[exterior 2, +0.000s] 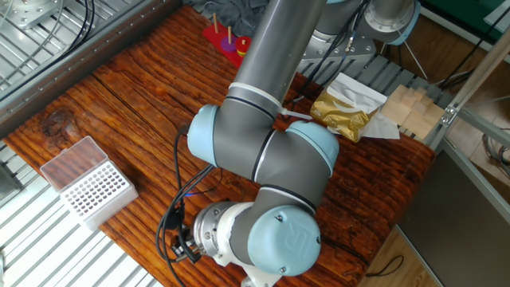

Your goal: Insert a medium pipette tip into the holder for medium pipette tips

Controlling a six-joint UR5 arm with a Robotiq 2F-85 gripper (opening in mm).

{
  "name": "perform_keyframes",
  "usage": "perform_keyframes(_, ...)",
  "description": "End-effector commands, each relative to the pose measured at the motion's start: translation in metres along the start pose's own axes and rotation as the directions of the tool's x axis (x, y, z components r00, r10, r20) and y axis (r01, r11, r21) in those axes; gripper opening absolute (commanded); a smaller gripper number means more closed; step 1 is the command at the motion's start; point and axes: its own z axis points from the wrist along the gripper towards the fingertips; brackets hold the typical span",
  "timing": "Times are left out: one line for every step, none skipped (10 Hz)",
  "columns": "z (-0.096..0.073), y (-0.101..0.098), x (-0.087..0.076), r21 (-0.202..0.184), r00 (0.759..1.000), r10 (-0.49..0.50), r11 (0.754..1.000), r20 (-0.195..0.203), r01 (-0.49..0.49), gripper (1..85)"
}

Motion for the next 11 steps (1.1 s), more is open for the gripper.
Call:
perform_keyframes(0.0008, 0.0006, -0.0031, -0.002, 1.000, 0.016, 1.000, 0.008, -0.016, 43.7)
perform_keyframes(0.0027, -0.0010, -0.0046, 0.000, 1.000, 0.019, 1.000, 0.014, -0.019, 42.7)
perform_keyframes(0.0039, -0.0021, -0.0058, 0.001, 1.000, 0.024, 1.000, 0.017, -0.024, 41.3)
perform_keyframes(0.0052, -0.0030, -0.0067, 0.003, 1.000, 0.025, 1.000, 0.017, -0.025, 41.3)
perform_keyframes(0.0053, -0.0029, -0.0071, 0.002, 1.000, 0.025, 1.000, 0.019, -0.025, 41.0)
perform_keyframes(0.0051, -0.0033, -0.0073, 0.004, 0.999, 0.027, 1.000, 0.019, -0.027, 40.7)
perform_keyframes(0.0027, -0.0013, -0.0084, 0.001, 0.999, 0.036, 0.999, 0.019, -0.036, 38.7)
perform_keyframes(0.0006, 0.0012, -0.0078, -0.003, 0.999, 0.048, 0.999, 0.015, -0.048, 33.0)
perform_keyframes(0.0020, 0.0012, -0.0106, -0.006, 0.998, 0.049, 0.999, 0.033, -0.048, 32.3)
perform_keyframes(0.0021, 0.0004, -0.0089, -0.003, 0.998, 0.047, 0.999, 0.029, -0.047, 32.3)
perform_keyframes(0.0029, -0.0002, -0.0080, -0.002, 0.998, 0.045, 0.999, 0.031, -0.045, 32.0)
